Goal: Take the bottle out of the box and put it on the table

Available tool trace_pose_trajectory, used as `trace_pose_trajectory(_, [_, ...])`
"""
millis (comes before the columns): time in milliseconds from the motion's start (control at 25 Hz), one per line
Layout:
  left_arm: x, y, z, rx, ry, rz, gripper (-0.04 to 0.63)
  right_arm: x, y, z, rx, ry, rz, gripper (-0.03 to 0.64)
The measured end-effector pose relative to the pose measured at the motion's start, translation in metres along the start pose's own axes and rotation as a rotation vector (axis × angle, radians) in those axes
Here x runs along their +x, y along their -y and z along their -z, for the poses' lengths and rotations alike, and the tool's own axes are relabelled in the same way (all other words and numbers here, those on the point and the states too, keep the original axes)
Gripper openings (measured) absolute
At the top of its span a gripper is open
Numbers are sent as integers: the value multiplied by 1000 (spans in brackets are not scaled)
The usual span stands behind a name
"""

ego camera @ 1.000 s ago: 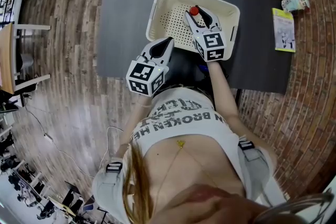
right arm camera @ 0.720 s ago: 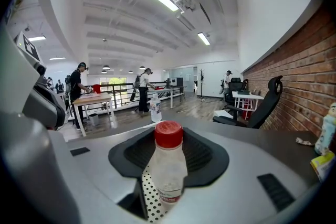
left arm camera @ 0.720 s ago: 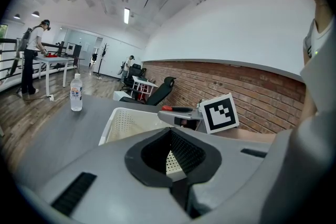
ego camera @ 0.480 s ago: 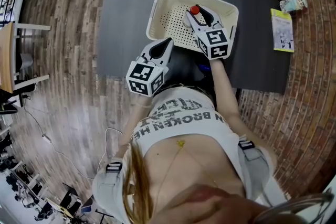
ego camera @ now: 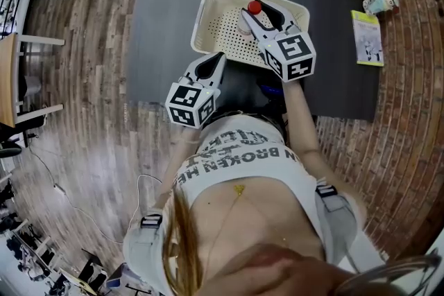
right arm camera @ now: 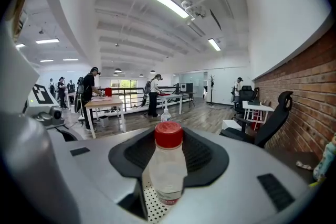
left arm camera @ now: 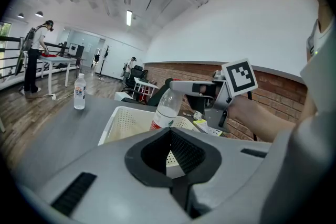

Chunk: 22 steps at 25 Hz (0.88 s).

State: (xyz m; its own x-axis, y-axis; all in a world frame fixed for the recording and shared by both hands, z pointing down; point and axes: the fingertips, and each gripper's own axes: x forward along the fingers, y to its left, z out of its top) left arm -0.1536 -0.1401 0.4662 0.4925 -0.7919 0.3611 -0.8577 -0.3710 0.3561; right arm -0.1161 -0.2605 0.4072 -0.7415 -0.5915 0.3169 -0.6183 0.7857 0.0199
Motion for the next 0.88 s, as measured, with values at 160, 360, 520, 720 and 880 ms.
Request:
trace_pose_trajectory(160, [-3, 1, 1, -10, 7, 2, 3, -12, -6, -25, -18, 28, -4, 155])
trace_pose_trajectory(360, [-3, 9, 2, -11, 19, 9, 3, -25, -13, -38, -29, 47, -19, 155])
trace_pose_trajectory(520, [-5, 16, 3, -12, 24, 12, 3, -32, -18, -38, -33, 48, -30, 155])
trace_pose_trajectory(720, [-2, 25, 6, -11, 24, 16, 3, -39, -20, -36, -33, 50, -44, 155])
trace_pose_trajectory(880, [-1, 33, 8, -7, 22, 18, 3, -45, -19, -33, -38, 48, -51, 155])
